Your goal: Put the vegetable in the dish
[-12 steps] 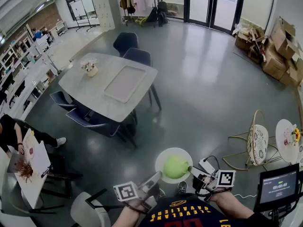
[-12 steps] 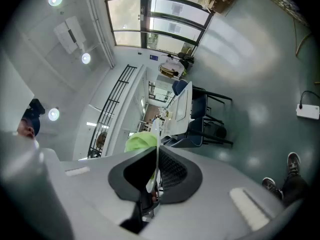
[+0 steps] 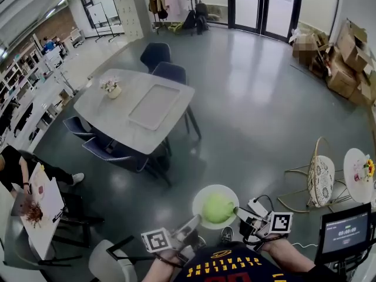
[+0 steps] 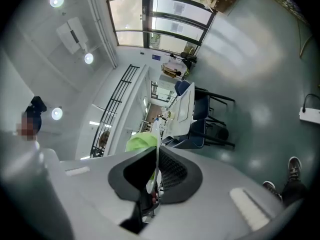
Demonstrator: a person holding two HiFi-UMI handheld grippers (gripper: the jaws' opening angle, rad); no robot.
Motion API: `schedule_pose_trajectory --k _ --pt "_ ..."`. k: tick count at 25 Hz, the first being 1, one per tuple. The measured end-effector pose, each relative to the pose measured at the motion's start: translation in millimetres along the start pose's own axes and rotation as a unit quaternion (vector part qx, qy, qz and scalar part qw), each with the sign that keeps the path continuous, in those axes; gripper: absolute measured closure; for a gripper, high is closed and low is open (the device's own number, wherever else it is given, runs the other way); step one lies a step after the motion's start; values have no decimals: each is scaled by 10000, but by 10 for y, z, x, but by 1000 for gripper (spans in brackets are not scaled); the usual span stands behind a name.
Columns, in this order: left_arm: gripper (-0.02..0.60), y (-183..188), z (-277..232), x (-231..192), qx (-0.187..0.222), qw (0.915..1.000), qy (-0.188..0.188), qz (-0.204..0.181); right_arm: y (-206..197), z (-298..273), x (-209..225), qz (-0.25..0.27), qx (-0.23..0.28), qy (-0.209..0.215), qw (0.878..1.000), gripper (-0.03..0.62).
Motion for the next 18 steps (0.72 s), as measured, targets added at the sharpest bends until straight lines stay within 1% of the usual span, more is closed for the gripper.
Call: schedule_pose_trajectory --k 5,10,14,18 --pt "563 4 -215 81 67 9999 89 -56 226 108 11 -12 -41 68 10000 576" --pt "563 -12 -205 30 138 9997 156 -116 218 74 67 -20 -139 170 9998 577" --pt "563 -19 -487 160 243 9993 247 -131 510 224 83 13 -271 179 9995 577" --pt "563 0 -607 212 366 9987 257 -234 649 248 83 41 -407 247 9989 577"
Point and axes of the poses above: the fingertips, and each gripper's own axes: z backward along the fingers, x to its right, y out of its top, the point moved 1 cm from there along z, backward along the fingers, and after that the axes turned 5 degrees about -x, right-handed, at the moved point
